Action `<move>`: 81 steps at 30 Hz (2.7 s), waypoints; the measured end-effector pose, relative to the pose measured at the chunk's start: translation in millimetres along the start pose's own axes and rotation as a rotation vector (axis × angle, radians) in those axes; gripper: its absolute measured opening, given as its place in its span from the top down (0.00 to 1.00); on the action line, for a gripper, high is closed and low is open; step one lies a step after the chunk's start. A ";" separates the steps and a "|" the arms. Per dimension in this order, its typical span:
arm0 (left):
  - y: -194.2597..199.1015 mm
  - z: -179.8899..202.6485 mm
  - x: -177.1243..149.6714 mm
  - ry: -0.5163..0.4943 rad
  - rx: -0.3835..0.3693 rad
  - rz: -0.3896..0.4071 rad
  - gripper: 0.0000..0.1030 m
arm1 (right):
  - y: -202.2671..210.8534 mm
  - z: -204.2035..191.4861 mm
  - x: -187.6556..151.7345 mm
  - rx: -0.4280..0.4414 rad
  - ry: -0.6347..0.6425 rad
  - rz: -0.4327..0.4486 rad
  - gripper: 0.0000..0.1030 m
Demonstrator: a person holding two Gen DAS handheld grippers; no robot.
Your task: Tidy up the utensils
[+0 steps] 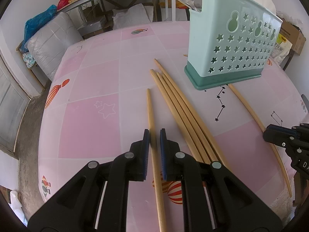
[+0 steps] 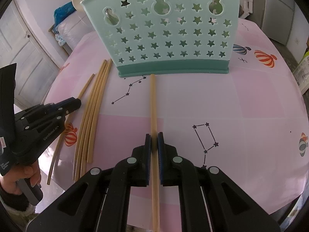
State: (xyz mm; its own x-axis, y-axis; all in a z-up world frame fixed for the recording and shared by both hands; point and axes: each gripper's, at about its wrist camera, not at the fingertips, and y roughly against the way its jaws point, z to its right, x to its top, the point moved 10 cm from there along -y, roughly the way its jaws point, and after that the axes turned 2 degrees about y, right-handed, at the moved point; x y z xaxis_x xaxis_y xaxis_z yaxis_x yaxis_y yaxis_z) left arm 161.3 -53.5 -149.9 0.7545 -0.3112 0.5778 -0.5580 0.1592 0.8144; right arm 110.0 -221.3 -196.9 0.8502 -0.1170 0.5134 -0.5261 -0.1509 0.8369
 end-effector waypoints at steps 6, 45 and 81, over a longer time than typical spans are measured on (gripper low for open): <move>0.0 -0.4 0.4 0.001 0.000 0.001 0.91 | 0.0 0.4 0.1 0.001 -0.001 0.000 0.93; -4.9 -0.7 9.1 0.064 -0.219 -0.113 0.94 | 0.0 0.6 1.0 0.014 0.001 -0.010 0.92; -34.5 -15.6 47.0 -0.005 -0.082 -0.041 0.88 | -20.8 -4.4 38.6 -0.015 0.052 0.011 0.76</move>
State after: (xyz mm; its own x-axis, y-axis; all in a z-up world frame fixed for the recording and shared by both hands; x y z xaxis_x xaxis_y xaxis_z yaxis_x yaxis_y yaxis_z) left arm 221.4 -59.0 -150.0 0.7741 -0.3240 0.5438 -0.4965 0.2222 0.8391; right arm 153.9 -218.3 -193.7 0.8445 -0.0671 0.5313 -0.5353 -0.1351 0.8338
